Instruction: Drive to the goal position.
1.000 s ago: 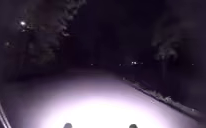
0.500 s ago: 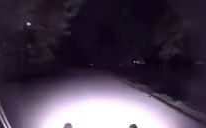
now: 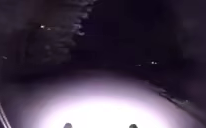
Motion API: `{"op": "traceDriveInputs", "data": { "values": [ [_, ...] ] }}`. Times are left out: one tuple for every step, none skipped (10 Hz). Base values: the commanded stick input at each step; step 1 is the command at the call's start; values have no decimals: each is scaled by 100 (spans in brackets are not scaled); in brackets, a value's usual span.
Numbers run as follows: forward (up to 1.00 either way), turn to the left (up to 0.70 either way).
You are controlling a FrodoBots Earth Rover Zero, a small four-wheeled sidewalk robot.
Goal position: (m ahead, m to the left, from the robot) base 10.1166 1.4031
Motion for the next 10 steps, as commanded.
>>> {"op": "traceDriveInputs", "data": {
  "values": [
    [50,0],
    [50,0],
    [50,0],
    [50,0],
    [50,0],
    [50,0],
    [50,0],
    [50,0],
    [50,0],
    [50,0]
  ]
}}
